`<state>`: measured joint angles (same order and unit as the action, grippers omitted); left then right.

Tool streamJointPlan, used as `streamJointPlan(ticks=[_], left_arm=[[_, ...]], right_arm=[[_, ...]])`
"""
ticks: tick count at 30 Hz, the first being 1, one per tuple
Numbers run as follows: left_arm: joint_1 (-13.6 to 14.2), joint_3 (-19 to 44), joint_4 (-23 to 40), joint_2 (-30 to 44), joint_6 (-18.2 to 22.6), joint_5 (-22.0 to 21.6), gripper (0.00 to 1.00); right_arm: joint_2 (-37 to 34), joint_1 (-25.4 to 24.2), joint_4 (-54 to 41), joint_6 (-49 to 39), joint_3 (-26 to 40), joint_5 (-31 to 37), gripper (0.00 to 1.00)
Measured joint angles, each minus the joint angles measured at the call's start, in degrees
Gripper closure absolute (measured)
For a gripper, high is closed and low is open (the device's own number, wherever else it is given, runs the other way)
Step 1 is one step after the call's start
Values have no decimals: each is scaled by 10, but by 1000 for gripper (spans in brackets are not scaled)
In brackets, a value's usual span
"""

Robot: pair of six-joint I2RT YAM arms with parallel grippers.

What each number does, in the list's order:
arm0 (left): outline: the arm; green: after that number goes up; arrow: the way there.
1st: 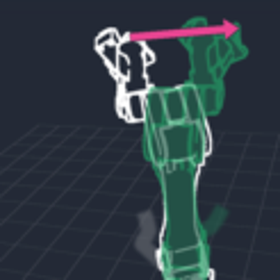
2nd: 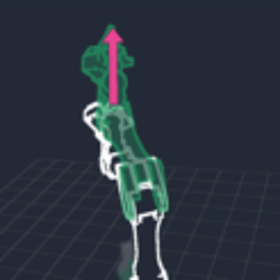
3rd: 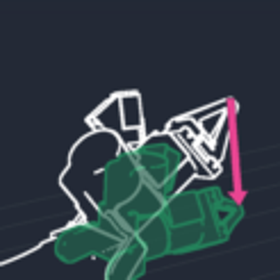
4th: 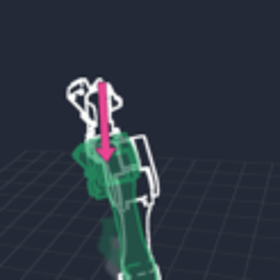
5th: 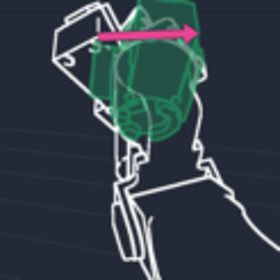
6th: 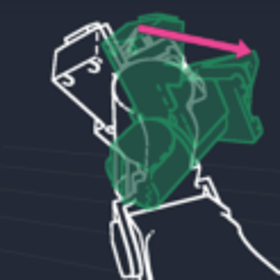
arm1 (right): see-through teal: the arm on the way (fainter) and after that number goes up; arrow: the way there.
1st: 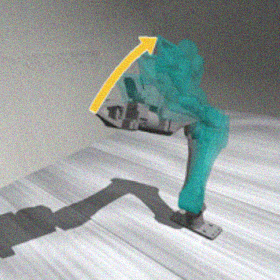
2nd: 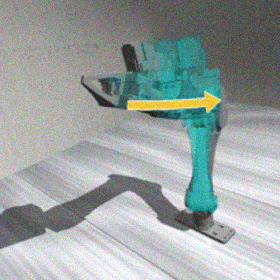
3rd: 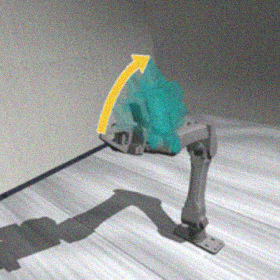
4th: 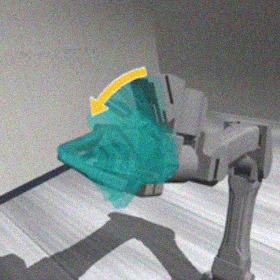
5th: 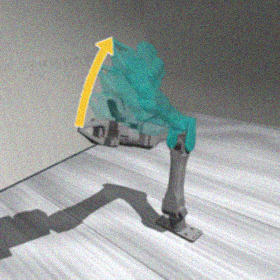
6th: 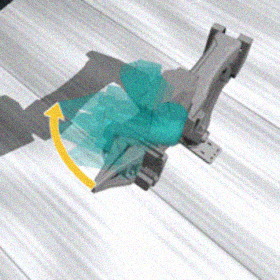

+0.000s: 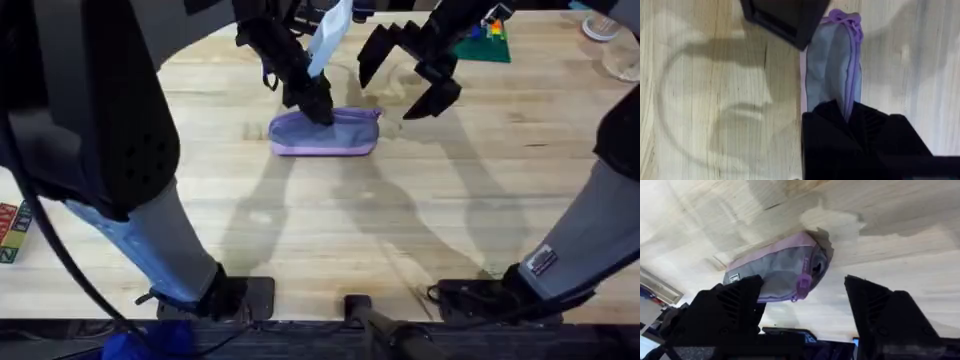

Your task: Unzip the bag, pick up the pens from the table one at a time and place them inside, then zip the bag closed.

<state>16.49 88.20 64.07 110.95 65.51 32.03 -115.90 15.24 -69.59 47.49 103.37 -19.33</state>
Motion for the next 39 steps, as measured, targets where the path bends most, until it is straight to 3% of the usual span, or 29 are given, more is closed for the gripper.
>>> streamJointPlan(ticks=[15, 22, 25, 30, 34, 39], left_arm=[[0, 0, 0, 0, 0, 0, 959], [0, 0, 0, 0, 0, 0, 959], [0, 0, 0, 0, 0, 0, 959], [0, 0, 0, 0, 0, -1, 959], [0, 0, 0, 0, 0, -1, 959], [0, 0, 0, 0, 0, -1, 960]], right_arm=[[0, 19, 58, 22, -50, -26, 12], [0, 25, 62, 33, -50, -30, 109], [0, 25, 62, 36, -50, -30, 220], [0, 25, 61, 40, -50, -29, 586], [0, 25, 57, 40, -55, -25, 797], [0, 24, 57, 39, -56, -20, 920]])
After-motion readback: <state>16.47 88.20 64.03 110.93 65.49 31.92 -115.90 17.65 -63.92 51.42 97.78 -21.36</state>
